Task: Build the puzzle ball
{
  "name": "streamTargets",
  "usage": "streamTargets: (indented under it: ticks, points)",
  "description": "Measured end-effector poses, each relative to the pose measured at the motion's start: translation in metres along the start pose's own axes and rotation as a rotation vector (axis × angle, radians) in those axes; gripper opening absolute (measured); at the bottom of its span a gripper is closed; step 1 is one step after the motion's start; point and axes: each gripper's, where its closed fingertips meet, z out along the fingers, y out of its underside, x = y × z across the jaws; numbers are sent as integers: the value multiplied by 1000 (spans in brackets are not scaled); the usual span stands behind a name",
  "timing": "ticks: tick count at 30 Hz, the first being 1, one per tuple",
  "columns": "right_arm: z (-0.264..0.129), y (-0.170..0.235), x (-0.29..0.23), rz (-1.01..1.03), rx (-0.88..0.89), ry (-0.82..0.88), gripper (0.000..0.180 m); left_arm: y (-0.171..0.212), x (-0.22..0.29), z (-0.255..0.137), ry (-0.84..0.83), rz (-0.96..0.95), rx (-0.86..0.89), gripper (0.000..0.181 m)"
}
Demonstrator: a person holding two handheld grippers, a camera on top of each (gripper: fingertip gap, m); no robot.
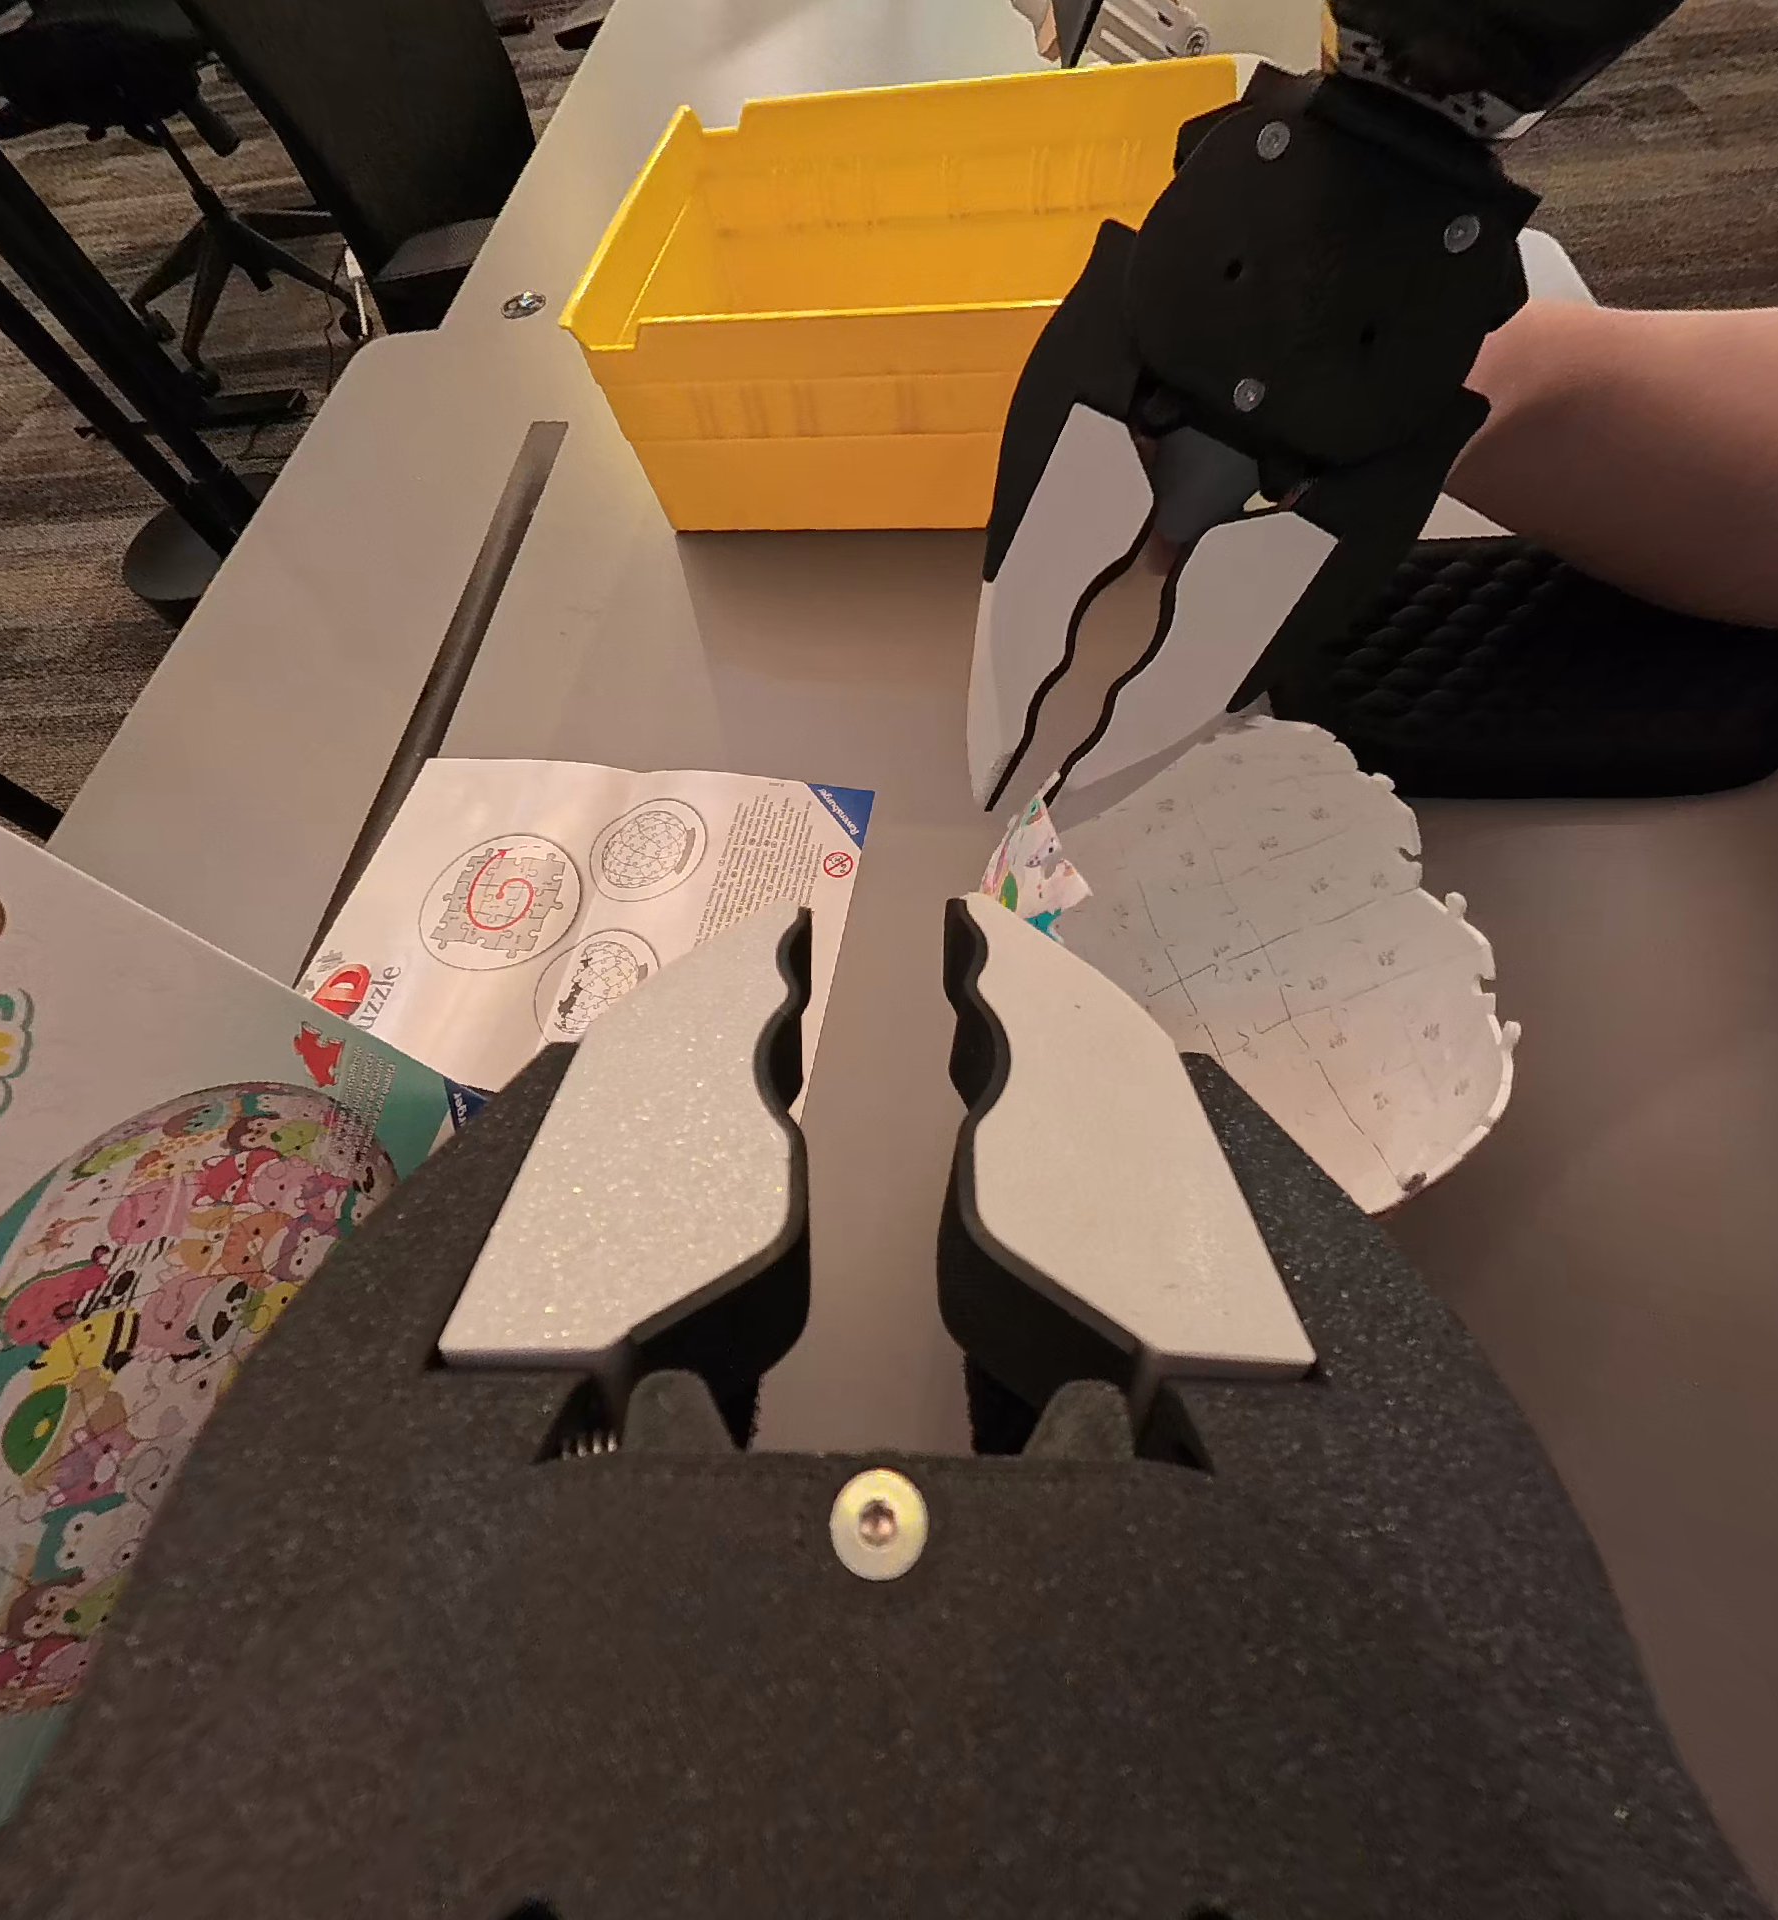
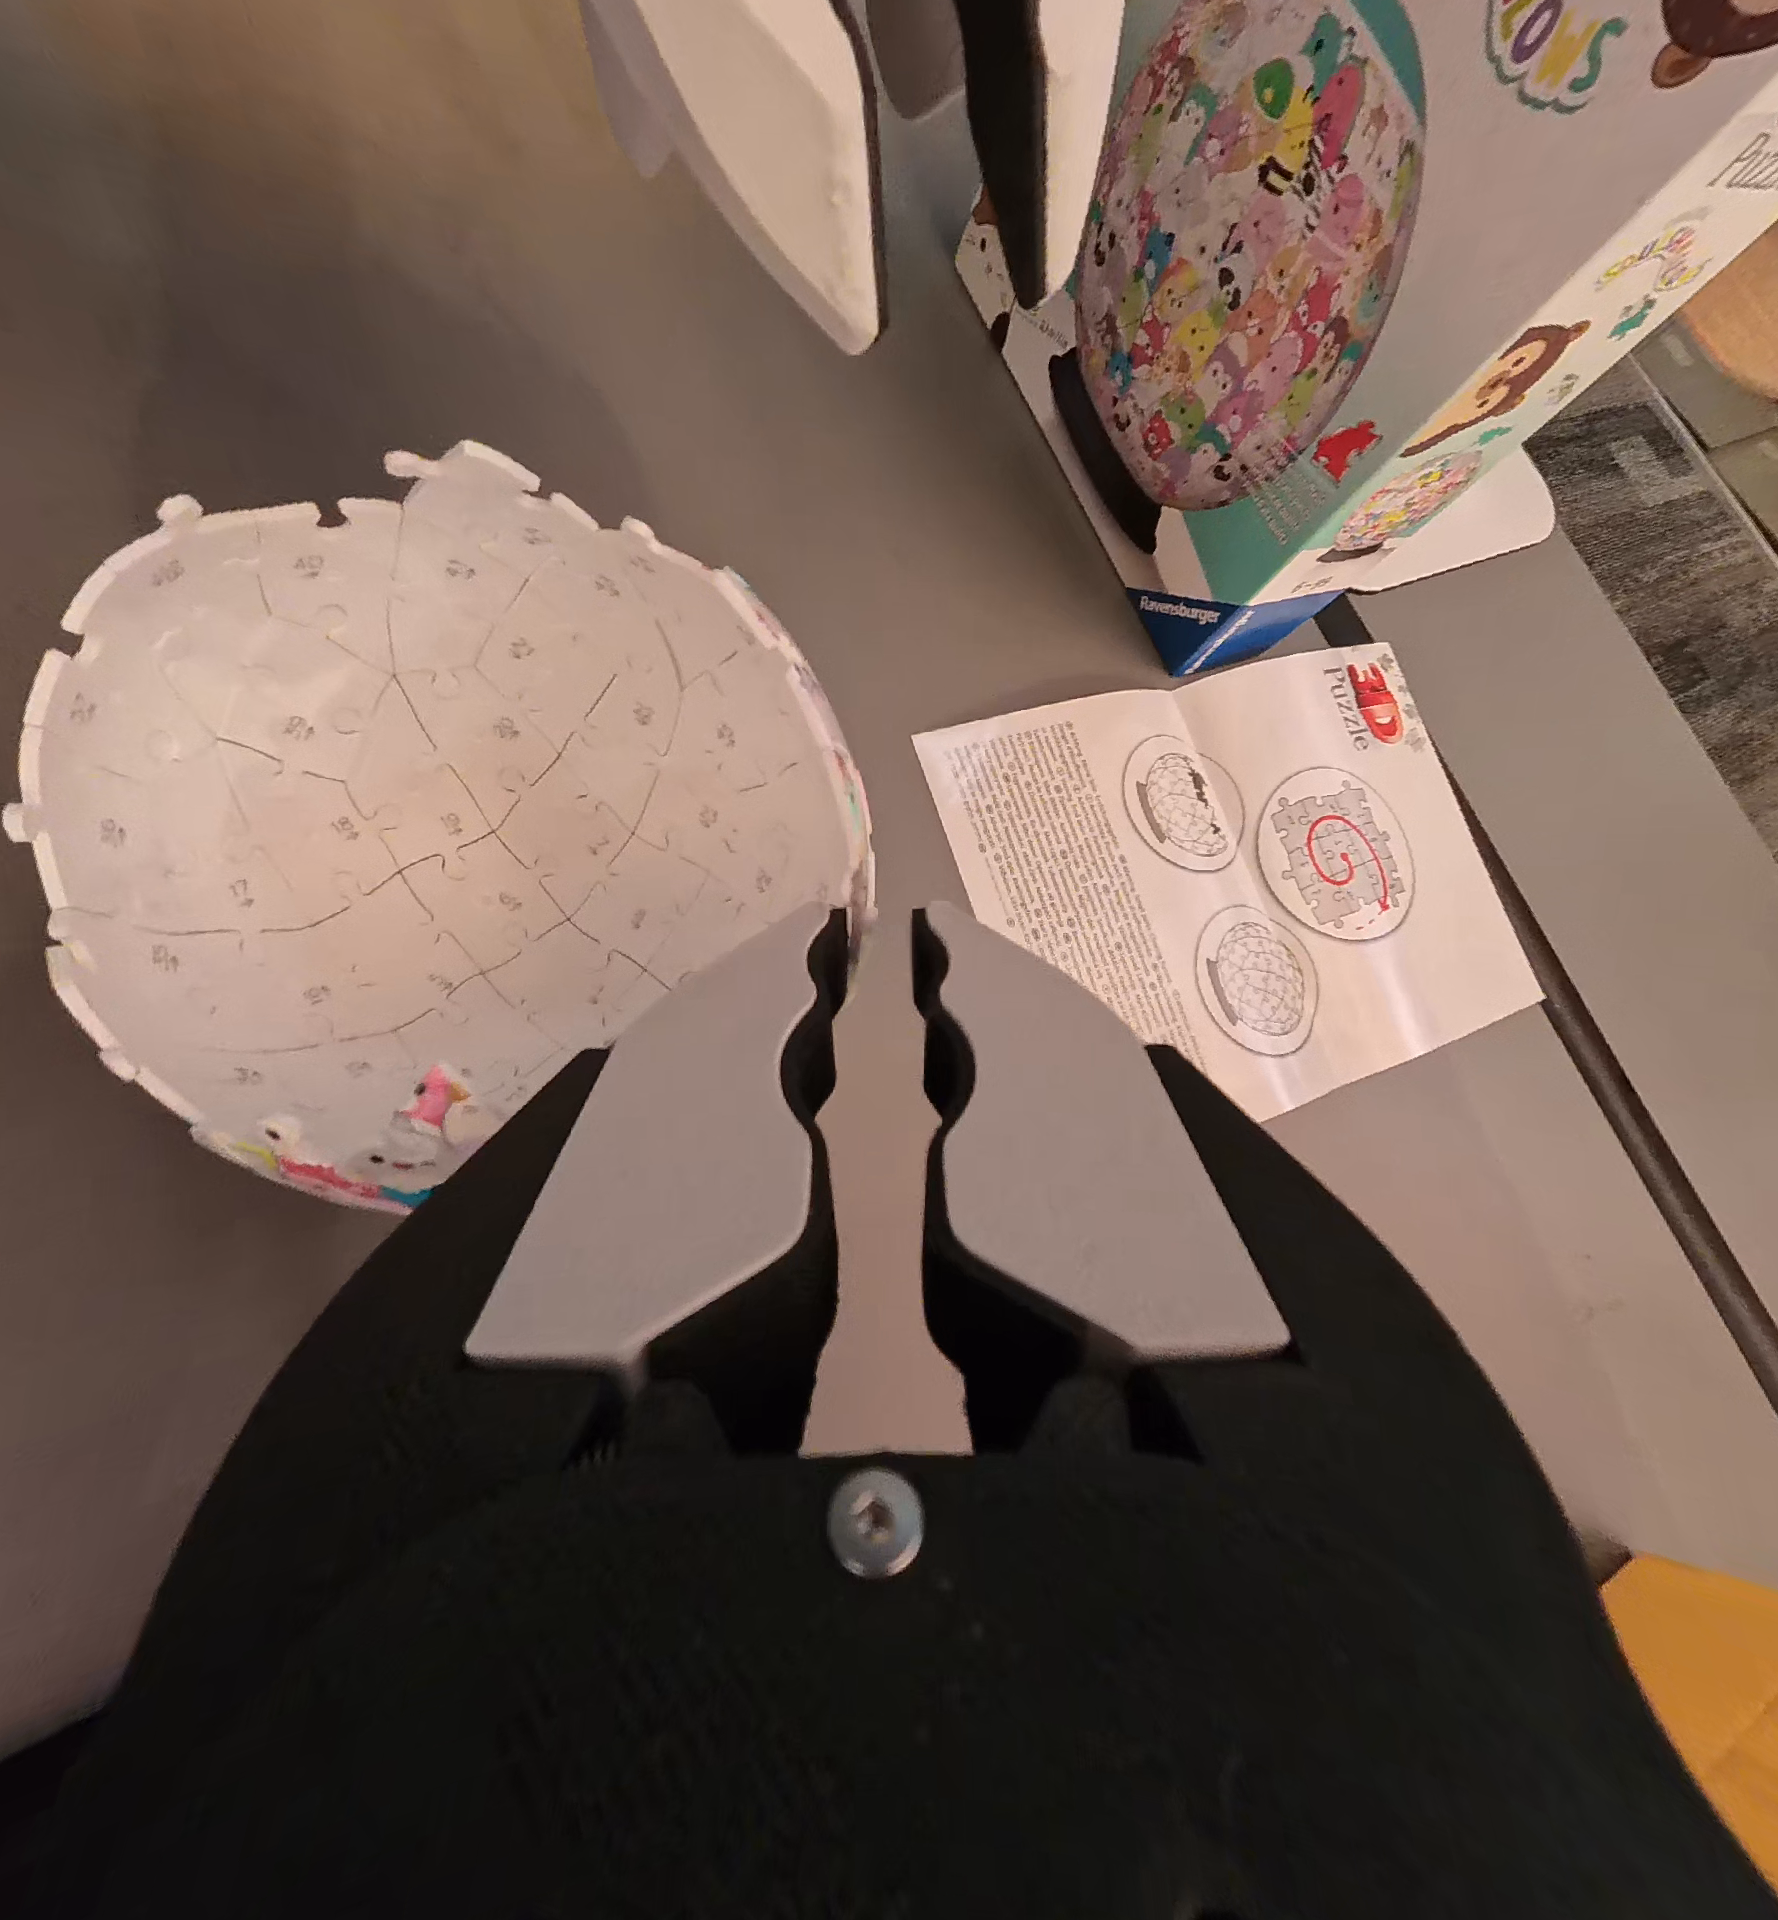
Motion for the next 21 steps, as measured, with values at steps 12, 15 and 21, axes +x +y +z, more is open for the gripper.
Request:
streamTargets:
  ticks: [12, 15, 21]
  points:
    - [-3, -3, -3, -11, 17, -20, 15, 1, -1, -1, -1, -2, -4, 24]
    - [-1, -5, -4, -10, 19, -32, 14, 1, -2, -1, -2, -4, -3, 24]
    - [4, -3, -3, -3, -8, -40, 8, 2, -3, 1, -1, -5, -5, 23]
